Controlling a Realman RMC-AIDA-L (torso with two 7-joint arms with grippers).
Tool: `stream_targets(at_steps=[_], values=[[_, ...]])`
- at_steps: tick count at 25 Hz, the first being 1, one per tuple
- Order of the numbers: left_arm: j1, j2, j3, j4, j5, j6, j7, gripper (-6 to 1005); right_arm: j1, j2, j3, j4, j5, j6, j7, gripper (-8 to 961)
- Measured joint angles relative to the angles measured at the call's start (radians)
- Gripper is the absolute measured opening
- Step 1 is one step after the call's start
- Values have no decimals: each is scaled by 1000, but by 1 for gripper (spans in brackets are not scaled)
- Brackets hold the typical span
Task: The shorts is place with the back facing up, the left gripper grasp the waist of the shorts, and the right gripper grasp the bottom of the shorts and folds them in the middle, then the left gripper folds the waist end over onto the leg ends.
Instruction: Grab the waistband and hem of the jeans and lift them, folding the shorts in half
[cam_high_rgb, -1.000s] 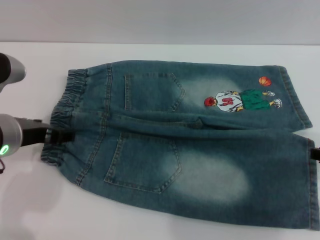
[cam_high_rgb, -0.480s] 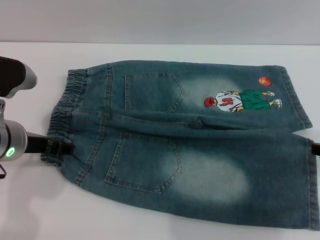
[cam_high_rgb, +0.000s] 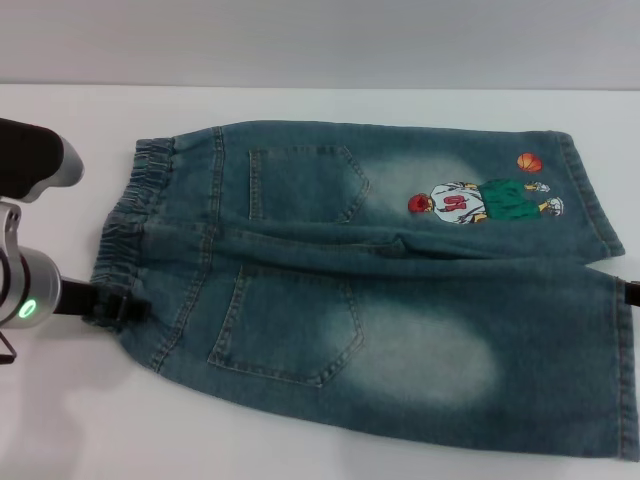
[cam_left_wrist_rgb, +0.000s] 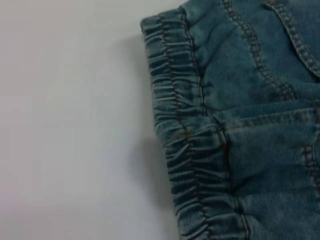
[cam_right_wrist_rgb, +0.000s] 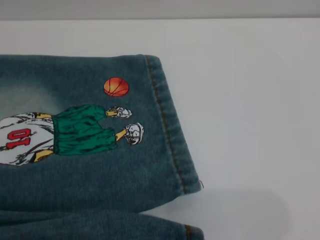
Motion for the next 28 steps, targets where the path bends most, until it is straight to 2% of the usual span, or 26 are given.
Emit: stream_targets(at_steps=[19,22,28], values=[[-29,0,2,21,2,-36,17,796,1,-1,2,6,1,-5,-10,560],[-34,1,-4,31,0,-46,22,684,1,-1,2,6,1,-6,-11,558],[-32,1,-5,12,3,-53,22,560,1,-1,2,7,0,-7,-12,554]])
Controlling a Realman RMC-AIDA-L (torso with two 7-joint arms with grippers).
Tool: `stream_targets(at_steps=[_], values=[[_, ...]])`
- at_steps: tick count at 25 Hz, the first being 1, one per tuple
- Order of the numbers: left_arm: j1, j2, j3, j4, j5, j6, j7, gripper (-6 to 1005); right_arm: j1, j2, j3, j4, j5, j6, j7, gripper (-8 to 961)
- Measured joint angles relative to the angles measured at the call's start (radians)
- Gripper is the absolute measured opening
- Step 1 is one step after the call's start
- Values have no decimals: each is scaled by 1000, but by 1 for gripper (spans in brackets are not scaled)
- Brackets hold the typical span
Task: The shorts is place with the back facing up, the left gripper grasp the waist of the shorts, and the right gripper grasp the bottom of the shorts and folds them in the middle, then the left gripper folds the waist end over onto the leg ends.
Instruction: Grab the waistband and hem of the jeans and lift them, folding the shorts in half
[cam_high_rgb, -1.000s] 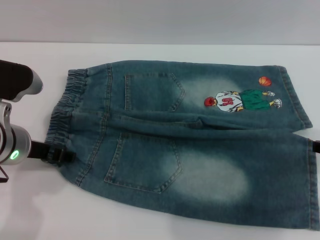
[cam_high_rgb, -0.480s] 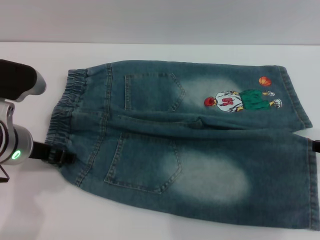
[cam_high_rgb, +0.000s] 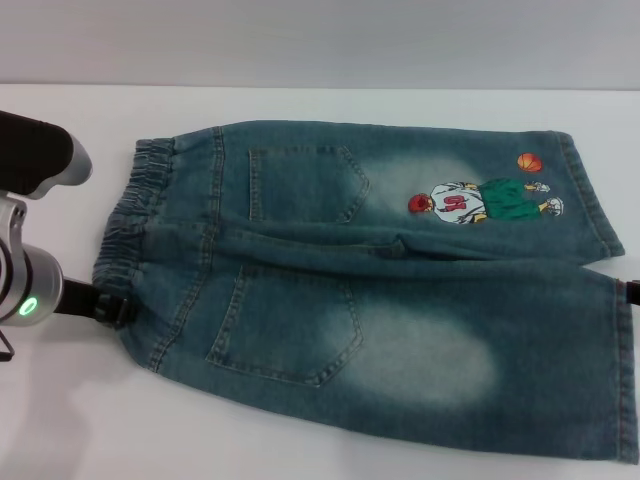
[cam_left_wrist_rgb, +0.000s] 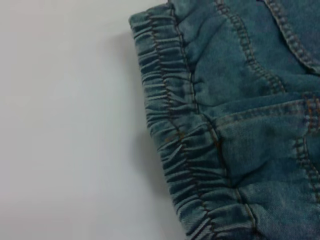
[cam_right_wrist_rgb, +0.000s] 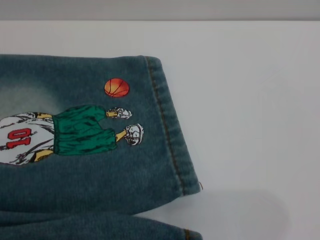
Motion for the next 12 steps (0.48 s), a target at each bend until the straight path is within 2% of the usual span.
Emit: stream_targets(at_steps=[6,12], values=[[14,-1,8,-35,2,-1,-5,475,-1,0,0,2,5,-11,-13,550],[17,-1,14,-48,2,-4,-6,419,0,1,0,23,38,-130,-65,546]])
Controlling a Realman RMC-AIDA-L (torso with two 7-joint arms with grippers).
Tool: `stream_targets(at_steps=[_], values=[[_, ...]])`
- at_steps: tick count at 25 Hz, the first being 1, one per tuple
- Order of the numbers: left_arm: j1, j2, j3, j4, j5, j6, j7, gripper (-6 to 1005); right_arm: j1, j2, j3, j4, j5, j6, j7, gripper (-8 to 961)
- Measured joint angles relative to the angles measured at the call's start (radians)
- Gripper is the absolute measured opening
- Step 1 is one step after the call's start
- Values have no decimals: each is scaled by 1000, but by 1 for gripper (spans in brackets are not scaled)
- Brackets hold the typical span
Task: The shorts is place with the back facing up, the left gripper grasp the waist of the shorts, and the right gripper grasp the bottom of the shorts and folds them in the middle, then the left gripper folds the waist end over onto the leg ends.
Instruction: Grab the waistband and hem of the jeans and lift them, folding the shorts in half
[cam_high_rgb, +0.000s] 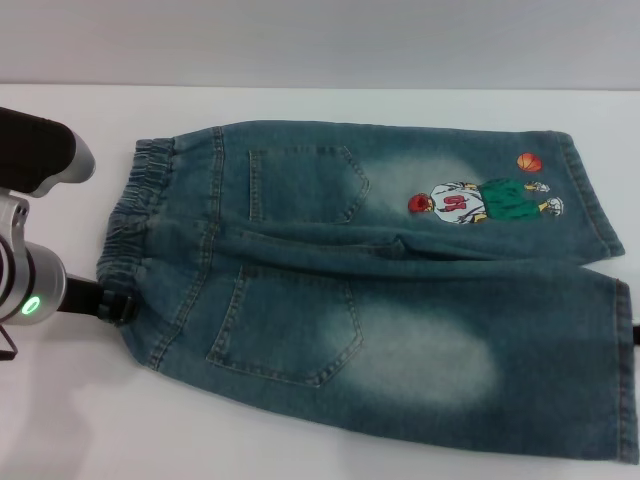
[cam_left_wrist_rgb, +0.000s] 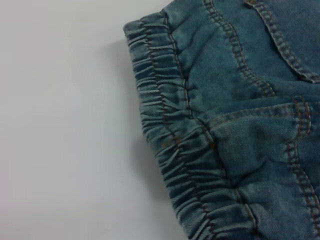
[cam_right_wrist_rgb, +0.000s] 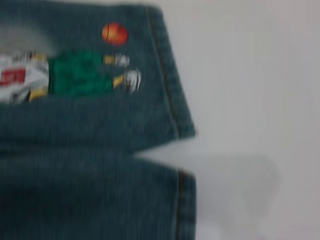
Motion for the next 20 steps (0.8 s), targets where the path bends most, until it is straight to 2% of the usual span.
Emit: stream_targets(at_steps=[13,18,20], values=[[-9,0,-3,1,-1,-1,6,335,5,0,-38,138,31,-286,-68,538],[-10,0,-6,-2,-1,-2,7,315,13,3,-59,137,31,-319,-73,534],[-11,0,-6,-2,-1,-2,7,261,13,4,-67,137,34,-319,-71,533]])
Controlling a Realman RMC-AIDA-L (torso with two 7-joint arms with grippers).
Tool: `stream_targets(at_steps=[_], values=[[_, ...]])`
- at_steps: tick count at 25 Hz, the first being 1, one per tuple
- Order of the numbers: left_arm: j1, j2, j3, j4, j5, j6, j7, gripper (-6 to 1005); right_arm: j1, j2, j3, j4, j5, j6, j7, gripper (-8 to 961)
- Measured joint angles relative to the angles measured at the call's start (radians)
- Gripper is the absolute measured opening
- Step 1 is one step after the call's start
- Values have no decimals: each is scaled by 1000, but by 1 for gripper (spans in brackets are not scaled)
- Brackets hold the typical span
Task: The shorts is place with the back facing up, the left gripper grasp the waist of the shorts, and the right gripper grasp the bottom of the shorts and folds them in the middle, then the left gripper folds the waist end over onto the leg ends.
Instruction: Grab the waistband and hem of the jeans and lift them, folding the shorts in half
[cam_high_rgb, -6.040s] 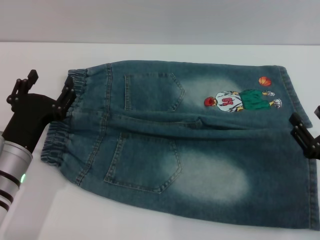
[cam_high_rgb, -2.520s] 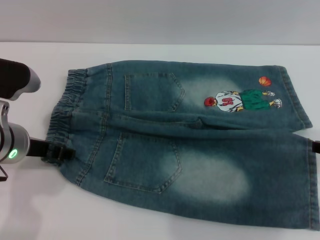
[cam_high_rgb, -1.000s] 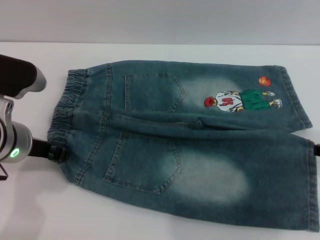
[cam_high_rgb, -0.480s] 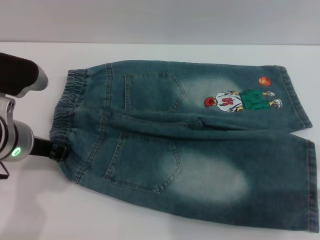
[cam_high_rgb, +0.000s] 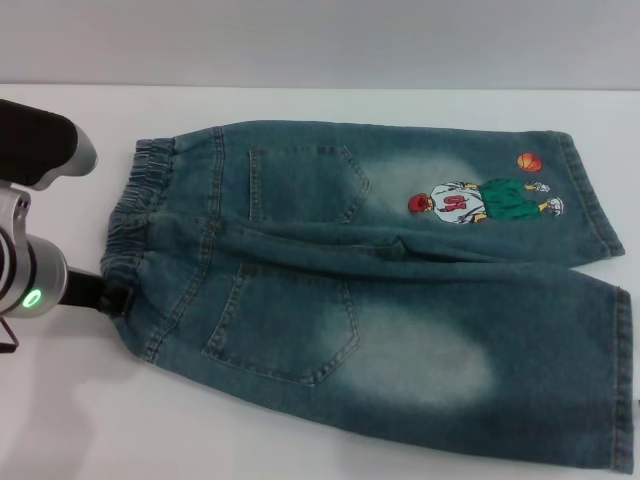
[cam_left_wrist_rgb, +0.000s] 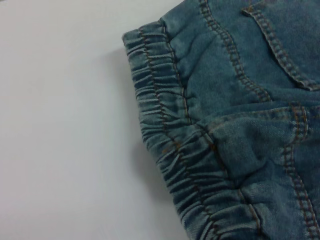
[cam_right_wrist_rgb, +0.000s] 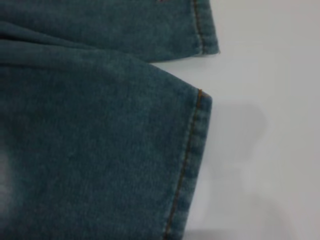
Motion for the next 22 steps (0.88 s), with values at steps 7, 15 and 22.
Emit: stream_targets(at_steps=[7,15,22], values=[[-13,0,0,-1,0,1,-1,220,6,2,-10,-17,48,30,4,528],[-26,0,0,4,0,5,-5,216,11,3,-10,-60,91,51,6,523],[-34,0,0,7,-1,5,-3,215,7,3,-16,-68,92,57,16,518]])
